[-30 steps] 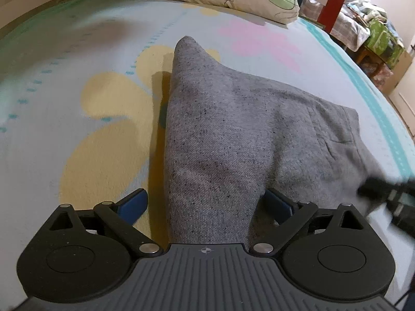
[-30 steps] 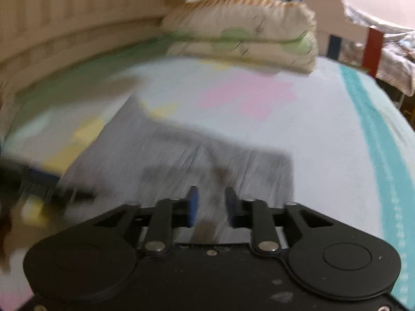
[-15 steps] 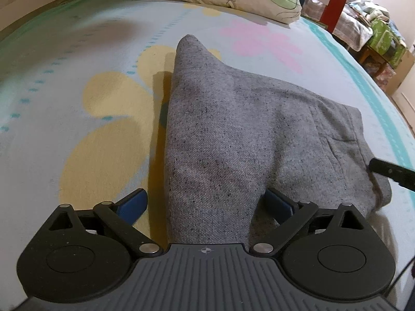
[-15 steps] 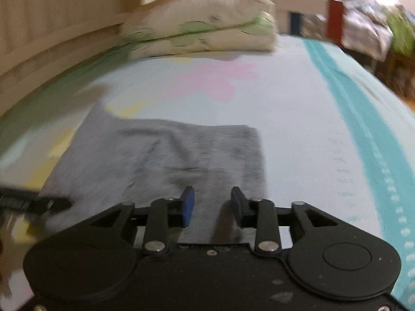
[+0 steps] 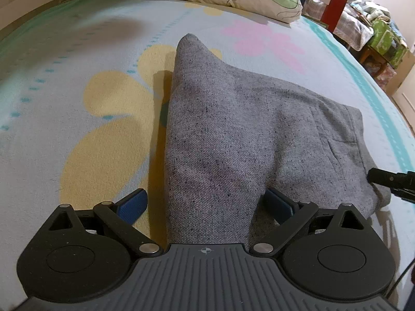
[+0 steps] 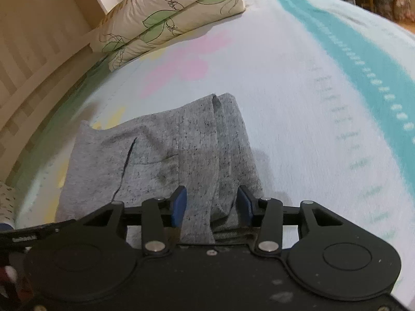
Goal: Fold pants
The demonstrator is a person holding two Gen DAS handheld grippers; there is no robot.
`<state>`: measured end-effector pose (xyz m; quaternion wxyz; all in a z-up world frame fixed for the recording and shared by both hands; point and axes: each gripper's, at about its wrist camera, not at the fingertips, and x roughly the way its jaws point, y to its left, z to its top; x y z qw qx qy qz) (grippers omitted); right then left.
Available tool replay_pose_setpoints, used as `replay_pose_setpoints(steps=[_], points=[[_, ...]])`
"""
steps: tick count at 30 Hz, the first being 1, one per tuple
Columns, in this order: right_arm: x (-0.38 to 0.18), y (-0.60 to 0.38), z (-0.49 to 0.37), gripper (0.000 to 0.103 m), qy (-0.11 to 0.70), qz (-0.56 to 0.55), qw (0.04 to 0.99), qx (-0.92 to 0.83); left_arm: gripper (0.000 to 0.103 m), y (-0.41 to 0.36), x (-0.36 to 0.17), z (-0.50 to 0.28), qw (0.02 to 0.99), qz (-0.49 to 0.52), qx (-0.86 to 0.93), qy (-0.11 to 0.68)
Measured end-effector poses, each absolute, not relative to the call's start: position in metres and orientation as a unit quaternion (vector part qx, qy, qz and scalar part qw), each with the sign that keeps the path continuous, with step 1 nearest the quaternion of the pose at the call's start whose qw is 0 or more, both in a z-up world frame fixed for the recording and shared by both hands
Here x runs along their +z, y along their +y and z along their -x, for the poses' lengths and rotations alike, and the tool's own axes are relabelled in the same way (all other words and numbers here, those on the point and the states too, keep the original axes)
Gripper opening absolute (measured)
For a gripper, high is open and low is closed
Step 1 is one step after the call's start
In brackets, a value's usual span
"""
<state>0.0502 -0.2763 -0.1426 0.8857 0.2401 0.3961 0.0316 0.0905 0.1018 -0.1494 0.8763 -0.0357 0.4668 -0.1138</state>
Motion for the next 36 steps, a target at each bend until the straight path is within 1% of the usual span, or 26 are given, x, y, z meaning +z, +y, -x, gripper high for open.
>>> replay_pose_setpoints(steps=[1, 2, 3, 4, 6, 8, 9, 11, 12, 13, 14, 16, 19, 23, 26, 27, 28, 32, 36], points=[[-0.144, -0.278, -0.052, 0.045, 0.399, -0.252, 0.881, 0.042, 0.099, 0.101, -0.149, -0.090, 0.876, 0.036, -0.113, 0.467], [-0.146, -0.279, -0.053, 0.039, 0.402, -0.262, 0.875, 0.057, 0.099, 0.101, -0.149, -0.091, 0.876, 0.036, -0.113, 0.467], [-0.147, -0.277, -0.054, 0.014, 0.404, -0.272, 0.870, 0.072, 0.099, 0.100, -0.149, -0.091, 0.876, 0.036, -0.112, 0.467], [-0.144, -0.275, -0.054, 0.014, 0.402, -0.266, 0.873, 0.073, 0.099, 0.100, -0.148, -0.091, 0.876, 0.036, -0.112, 0.468], [-0.131, -0.262, -0.055, 0.012, 0.391, -0.200, 0.895, 0.073, 0.097, 0.100, -0.145, -0.091, 0.877, 0.036, -0.117, 0.465], [-0.115, -0.251, -0.052, 0.012, 0.360, -0.128, 0.922, 0.068, 0.097, 0.097, -0.141, -0.089, 0.880, 0.027, -0.126, 0.457], [-0.115, -0.250, -0.054, 0.012, 0.362, -0.123, 0.922, 0.066, 0.097, 0.095, -0.140, -0.088, 0.882, 0.020, -0.130, 0.453], [-0.127, -0.255, -0.063, 0.013, 0.399, -0.139, 0.904, 0.062, 0.097, 0.093, -0.137, -0.085, 0.883, 0.015, -0.143, 0.447], [-0.132, -0.256, -0.063, 0.016, 0.409, -0.145, 0.899, 0.058, 0.097, 0.094, -0.136, -0.085, 0.882, 0.018, -0.150, 0.446], [-0.134, -0.257, -0.061, 0.024, 0.406, -0.148, 0.900, 0.055, 0.097, 0.096, -0.134, -0.085, 0.882, 0.022, -0.157, 0.444], [-0.132, -0.258, -0.056, 0.029, 0.396, -0.147, 0.905, 0.051, 0.097, 0.099, -0.133, -0.086, 0.882, 0.027, -0.159, 0.443], [-0.128, -0.263, -0.051, 0.045, 0.378, -0.146, 0.913, 0.037, 0.097, 0.105, -0.131, -0.092, 0.881, 0.036, -0.159, 0.444], [-0.127, -0.279, -0.047, 0.053, 0.360, -0.165, 0.918, 0.017, 0.097, 0.114, -0.132, -0.107, 0.878, 0.047, -0.155, 0.450], [-0.133, -0.297, -0.059, 0.057, 0.370, -0.185, 0.910, 0.005, 0.097, 0.127, -0.139, -0.125, 0.870, 0.080, -0.147, 0.464], [-0.139, -0.304, -0.075, 0.061, 0.376, -0.192, 0.906, 0.011, 0.098, 0.131, -0.151, -0.139, 0.853, 0.101, -0.153, 0.489], [-0.142, -0.306, -0.076, 0.062, 0.381, -0.198, 0.903, 0.015, 0.101, 0.131, -0.154, -0.142, 0.852, 0.100, -0.155, 0.490], [-0.146, -0.307, -0.081, 0.062, 0.387, -0.206, 0.898, 0.021, 0.102, 0.129, -0.155, -0.142, 0.855, 0.094, -0.160, 0.485], [-0.160, -0.306, -0.095, 0.065, 0.396, -0.246, 0.883, 0.048, 0.102, 0.116, -0.157, -0.148, 0.856, 0.062, -0.176, 0.482], [-0.171, -0.303, -0.108, 0.071, 0.383, -0.276, 0.879, 0.070, 0.102, 0.107, -0.157, -0.160, 0.855, 0.062, -0.190, 0.478]])
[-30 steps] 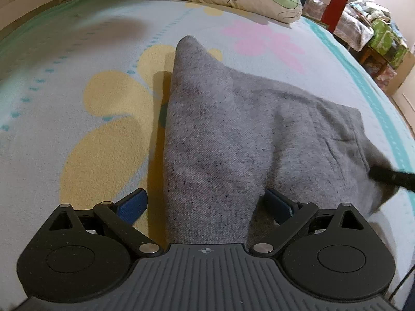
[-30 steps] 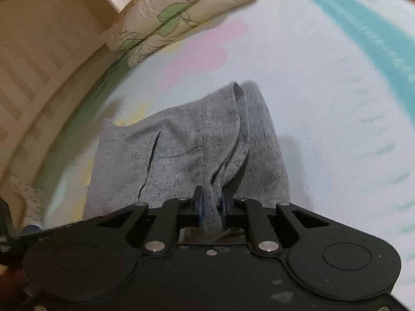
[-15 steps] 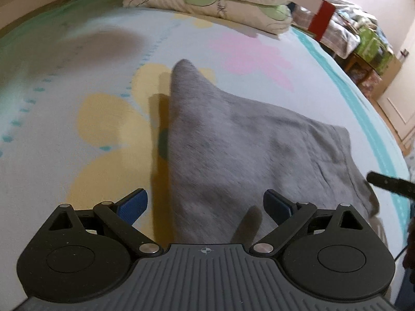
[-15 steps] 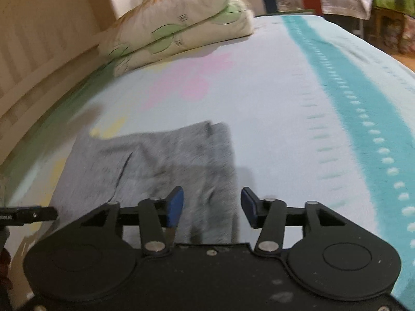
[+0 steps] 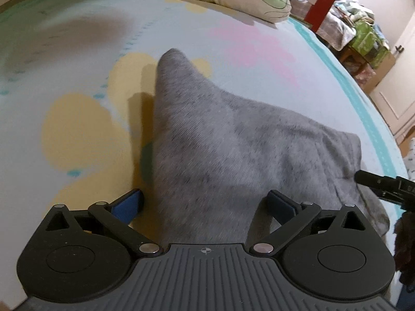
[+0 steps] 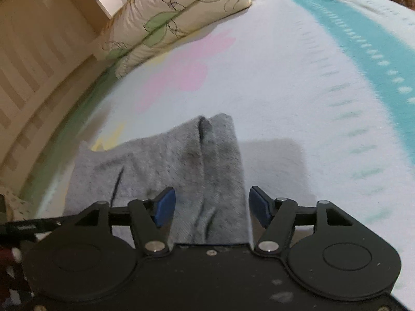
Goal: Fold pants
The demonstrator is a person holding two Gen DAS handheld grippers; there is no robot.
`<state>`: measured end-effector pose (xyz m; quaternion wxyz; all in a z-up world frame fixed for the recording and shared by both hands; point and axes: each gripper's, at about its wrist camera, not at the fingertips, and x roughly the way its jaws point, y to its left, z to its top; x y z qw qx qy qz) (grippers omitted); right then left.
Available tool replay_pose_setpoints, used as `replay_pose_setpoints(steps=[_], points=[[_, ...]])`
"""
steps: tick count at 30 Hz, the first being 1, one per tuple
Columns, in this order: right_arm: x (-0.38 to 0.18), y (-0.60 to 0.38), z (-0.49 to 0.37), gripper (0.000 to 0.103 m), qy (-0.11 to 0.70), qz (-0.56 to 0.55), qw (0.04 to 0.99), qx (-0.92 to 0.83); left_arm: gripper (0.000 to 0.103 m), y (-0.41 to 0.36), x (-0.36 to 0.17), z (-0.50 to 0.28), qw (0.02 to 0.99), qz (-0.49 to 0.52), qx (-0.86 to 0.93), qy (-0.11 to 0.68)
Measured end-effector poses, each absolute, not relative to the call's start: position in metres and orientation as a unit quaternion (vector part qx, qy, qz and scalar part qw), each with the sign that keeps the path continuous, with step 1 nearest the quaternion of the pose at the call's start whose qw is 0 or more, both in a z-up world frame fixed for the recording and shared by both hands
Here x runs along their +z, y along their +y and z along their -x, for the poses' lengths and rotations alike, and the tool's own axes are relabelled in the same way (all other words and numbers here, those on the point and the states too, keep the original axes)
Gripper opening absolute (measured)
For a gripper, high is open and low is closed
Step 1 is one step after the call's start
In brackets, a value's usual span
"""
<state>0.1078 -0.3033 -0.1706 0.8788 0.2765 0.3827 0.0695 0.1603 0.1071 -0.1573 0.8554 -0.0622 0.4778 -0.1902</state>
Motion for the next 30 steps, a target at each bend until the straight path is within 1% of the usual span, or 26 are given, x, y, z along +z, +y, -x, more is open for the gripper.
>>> replay_pose_setpoints(steps=[5, 6, 7, 8, 9, 10, 11, 12, 15, 18, 21, 26, 30], points=[[-0.178, -0.300, -0.125, 0.072, 0.385, -0.289, 0.870, 0.110, 0.102, 0.107, -0.159, -0.170, 0.853, 0.088, -0.198, 0.476], [-0.178, -0.300, -0.127, 0.071, 0.386, -0.289, 0.868, 0.116, 0.101, 0.108, -0.159, -0.170, 0.852, 0.097, -0.193, 0.476], [-0.178, -0.299, -0.128, 0.067, 0.389, -0.287, 0.867, 0.120, 0.098, 0.110, -0.158, -0.169, 0.853, 0.102, -0.189, 0.476], [-0.177, -0.298, -0.127, 0.064, 0.393, -0.281, 0.867, 0.122, 0.083, 0.110, -0.157, -0.169, 0.854, 0.103, -0.186, 0.475], [-0.176, -0.298, -0.127, 0.043, 0.398, -0.272, 0.868, 0.122, 0.053, 0.111, -0.156, -0.166, 0.856, 0.101, -0.187, 0.471], [-0.174, -0.296, -0.126, 0.036, 0.400, -0.268, 0.868, 0.124, 0.041, 0.112, -0.155, -0.164, 0.854, 0.109, -0.195, 0.470], [-0.169, -0.293, -0.125, 0.034, 0.398, -0.261, 0.871, 0.123, 0.028, 0.113, -0.154, -0.160, 0.857, 0.116, -0.190, 0.464], [-0.163, -0.286, -0.123, 0.031, 0.396, -0.245, 0.876, 0.123, 0.020, 0.114, -0.152, -0.156, 0.861, 0.116, -0.183, 0.460], [-0.141, -0.268, -0.119, 0.029, 0.386, -0.198, 0.893, 0.119, 0.014, 0.109, -0.137, -0.142, 0.882, 0.087, -0.171, 0.431], [-0.113, -0.258, -0.121, 0.027, 0.361, -0.185, 0.905, 0.128, 0.014, 0.108, -0.113, -0.132, 0.905, 0.058, -0.172, 0.385], [-0.091, -0.250, -0.134, 0.027, 0.339, -0.181, 0.912, 0.142, 0.014, 0.120, -0.091, -0.147, 0.918, 0.052, -0.167, 0.356], [-0.076, -0.238, -0.191, 0.027, 0.314, -0.205, 0.913, 0.162, 0.014, 0.150, -0.073, -0.196, 0.925, 0.070, -0.147, 0.344], [-0.090, -0.222, -0.243, 0.028, 0.323, -0.218, 0.905, 0.169, 0.015, 0.168, -0.094, -0.240, 0.919, 0.070, -0.119, 0.368]])
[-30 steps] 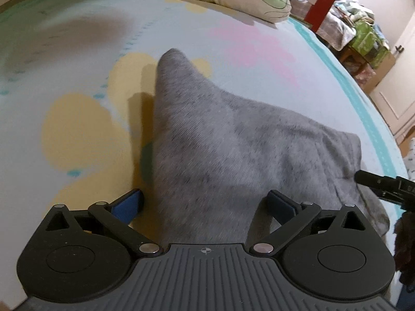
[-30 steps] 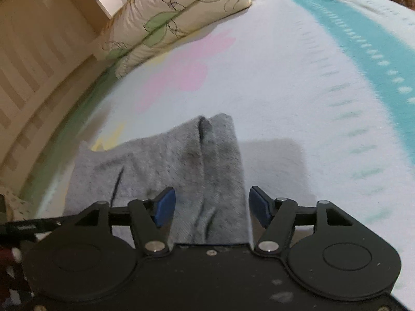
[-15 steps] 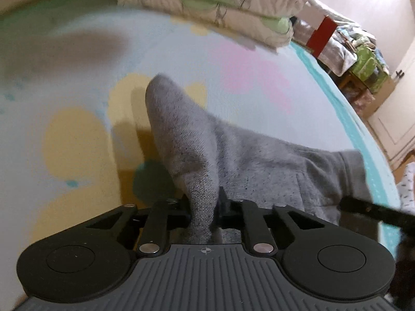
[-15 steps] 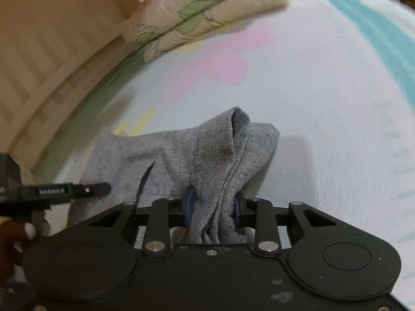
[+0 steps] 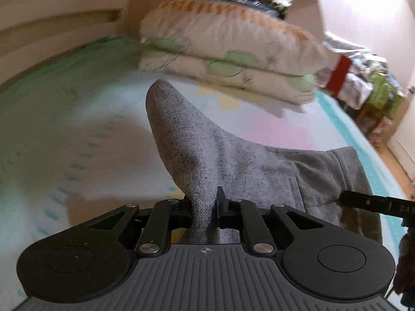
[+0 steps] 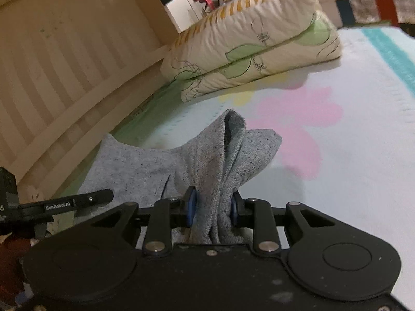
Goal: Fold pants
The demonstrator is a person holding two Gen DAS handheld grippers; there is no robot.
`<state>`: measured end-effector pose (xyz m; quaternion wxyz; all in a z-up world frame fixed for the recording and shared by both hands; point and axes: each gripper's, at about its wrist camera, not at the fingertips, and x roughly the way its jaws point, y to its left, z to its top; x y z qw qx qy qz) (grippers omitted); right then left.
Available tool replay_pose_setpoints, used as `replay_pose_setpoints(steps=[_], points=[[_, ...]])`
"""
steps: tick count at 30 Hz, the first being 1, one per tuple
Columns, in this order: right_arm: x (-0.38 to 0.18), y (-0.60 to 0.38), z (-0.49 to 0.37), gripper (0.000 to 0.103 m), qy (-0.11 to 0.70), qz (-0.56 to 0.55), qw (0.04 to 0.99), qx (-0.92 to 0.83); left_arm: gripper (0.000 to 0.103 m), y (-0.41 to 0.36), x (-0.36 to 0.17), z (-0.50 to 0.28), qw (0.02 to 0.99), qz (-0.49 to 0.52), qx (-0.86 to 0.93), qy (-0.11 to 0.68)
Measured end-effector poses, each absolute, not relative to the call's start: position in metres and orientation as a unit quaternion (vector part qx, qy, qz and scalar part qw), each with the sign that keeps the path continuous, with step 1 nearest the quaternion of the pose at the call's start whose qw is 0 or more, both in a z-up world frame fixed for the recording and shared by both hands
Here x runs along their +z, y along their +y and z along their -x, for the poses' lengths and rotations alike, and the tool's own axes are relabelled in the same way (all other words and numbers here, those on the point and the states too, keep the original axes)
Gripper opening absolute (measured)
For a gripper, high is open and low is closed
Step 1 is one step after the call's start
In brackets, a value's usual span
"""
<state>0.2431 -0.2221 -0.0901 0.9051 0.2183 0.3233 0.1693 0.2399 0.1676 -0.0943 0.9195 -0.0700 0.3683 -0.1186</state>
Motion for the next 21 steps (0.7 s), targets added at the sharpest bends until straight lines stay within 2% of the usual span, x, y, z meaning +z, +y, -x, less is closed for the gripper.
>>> replay_pose_setpoints(steps=[3, 4, 5, 7, 9, 14, 19, 20, 21], points=[[-0.110, -0.206, -0.275, 0.030, 0.340, -0.200, 0.904, 0.163, 0.018, 0.173, -0.131, -0.267, 0.904, 0.063, -0.089, 0.413], [-0.121, -0.200, -0.286, 0.032, 0.355, -0.185, 0.903, 0.153, 0.022, 0.175, -0.141, -0.270, 0.900, 0.056, -0.078, 0.425], [-0.133, -0.194, -0.297, 0.033, 0.374, -0.166, 0.902, 0.139, 0.031, 0.177, -0.152, -0.273, 0.897, 0.056, -0.073, 0.432], [-0.149, -0.188, -0.306, 0.048, 0.390, -0.136, 0.903, 0.120, 0.034, 0.184, -0.158, -0.271, 0.901, 0.084, -0.069, 0.420], [-0.151, -0.193, -0.305, 0.051, 0.381, -0.141, 0.906, 0.122, 0.034, 0.188, -0.155, -0.267, 0.901, 0.094, -0.067, 0.419], [-0.133, -0.193, -0.283, 0.053, 0.353, -0.090, 0.926, 0.102, 0.033, 0.186, -0.122, -0.234, 0.929, 0.046, -0.034, 0.365], [-0.109, -0.181, -0.219, 0.052, 0.265, -0.039, 0.956, 0.121, 0.033, 0.171, -0.112, -0.182, 0.941, 0.022, -0.042, 0.335], [-0.110, -0.176, -0.209, 0.049, 0.261, -0.029, 0.956, 0.132, 0.033, 0.168, -0.115, -0.171, 0.942, 0.017, -0.040, 0.333], [-0.112, -0.169, -0.201, 0.038, 0.264, -0.013, 0.954, 0.141, 0.033, 0.165, -0.119, -0.163, 0.942, 0.013, -0.036, 0.334]])
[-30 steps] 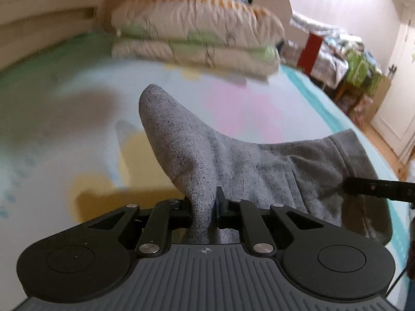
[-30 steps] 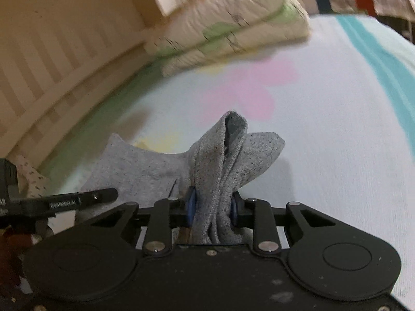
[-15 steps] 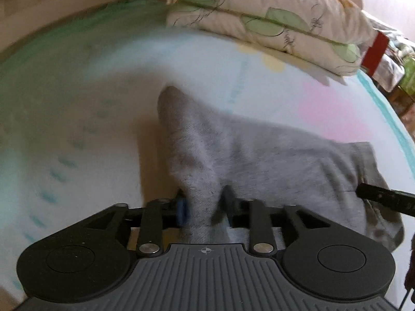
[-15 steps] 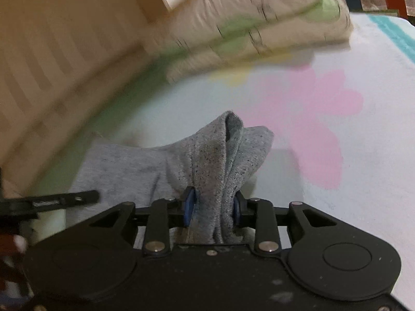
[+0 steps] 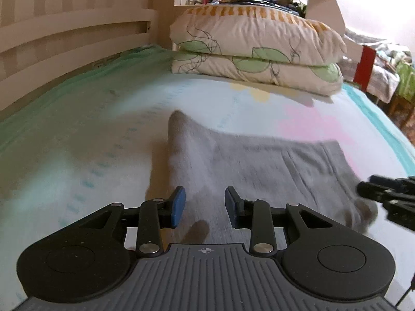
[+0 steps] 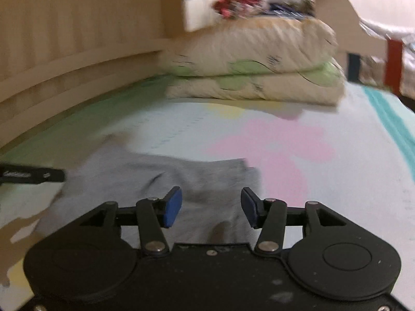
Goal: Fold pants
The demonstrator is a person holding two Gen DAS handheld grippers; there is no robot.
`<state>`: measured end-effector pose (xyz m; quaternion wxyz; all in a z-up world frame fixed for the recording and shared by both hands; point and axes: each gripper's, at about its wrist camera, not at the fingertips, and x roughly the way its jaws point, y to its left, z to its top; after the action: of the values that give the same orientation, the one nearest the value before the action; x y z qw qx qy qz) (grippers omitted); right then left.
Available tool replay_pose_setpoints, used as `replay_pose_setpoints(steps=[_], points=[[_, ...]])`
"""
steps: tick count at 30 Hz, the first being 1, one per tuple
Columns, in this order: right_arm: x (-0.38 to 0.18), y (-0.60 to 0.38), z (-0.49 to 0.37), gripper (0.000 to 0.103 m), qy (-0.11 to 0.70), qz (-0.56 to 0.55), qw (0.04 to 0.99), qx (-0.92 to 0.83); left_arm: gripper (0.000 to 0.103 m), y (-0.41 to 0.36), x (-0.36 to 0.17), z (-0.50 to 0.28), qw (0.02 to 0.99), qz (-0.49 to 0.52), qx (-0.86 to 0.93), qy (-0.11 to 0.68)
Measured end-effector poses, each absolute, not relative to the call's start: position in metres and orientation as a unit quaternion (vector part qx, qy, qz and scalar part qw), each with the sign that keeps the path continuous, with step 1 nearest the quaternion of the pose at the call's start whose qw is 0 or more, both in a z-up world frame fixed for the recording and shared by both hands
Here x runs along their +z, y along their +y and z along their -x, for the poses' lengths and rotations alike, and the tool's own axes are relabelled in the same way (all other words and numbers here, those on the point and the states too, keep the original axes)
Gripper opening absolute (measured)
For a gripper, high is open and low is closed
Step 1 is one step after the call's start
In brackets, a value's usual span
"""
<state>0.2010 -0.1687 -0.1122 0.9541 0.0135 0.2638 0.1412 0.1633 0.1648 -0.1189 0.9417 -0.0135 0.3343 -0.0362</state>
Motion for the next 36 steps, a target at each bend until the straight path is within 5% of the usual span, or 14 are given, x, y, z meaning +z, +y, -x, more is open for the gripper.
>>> replay_pose_setpoints(steps=[1, 3, 13, 23, 36], points=[[-0.118, -0.161, -0.195, 0.025, 0.276, 0.008, 0.950, 0.146, 0.033, 0.161, -0.123, -0.163, 0.940, 0.011, -0.033, 0.340], [-0.133, -0.152, -0.192, 0.017, 0.308, 0.032, 0.940, 0.143, 0.033, 0.158, -0.139, -0.161, 0.928, 0.013, -0.028, 0.372], [-0.118, -0.149, -0.177, 0.018, 0.319, -0.002, 0.941, 0.109, 0.033, 0.150, -0.106, -0.140, 0.936, 0.012, -0.023, 0.352], [-0.057, -0.147, -0.083, 0.039, 0.286, -0.072, 0.951, 0.094, 0.044, 0.119, -0.051, -0.055, 0.958, -0.031, 0.037, 0.284], [-0.027, -0.145, -0.018, 0.057, 0.270, -0.072, 0.957, 0.071, 0.044, 0.107, -0.044, -0.021, 0.944, -0.002, 0.013, 0.330]])
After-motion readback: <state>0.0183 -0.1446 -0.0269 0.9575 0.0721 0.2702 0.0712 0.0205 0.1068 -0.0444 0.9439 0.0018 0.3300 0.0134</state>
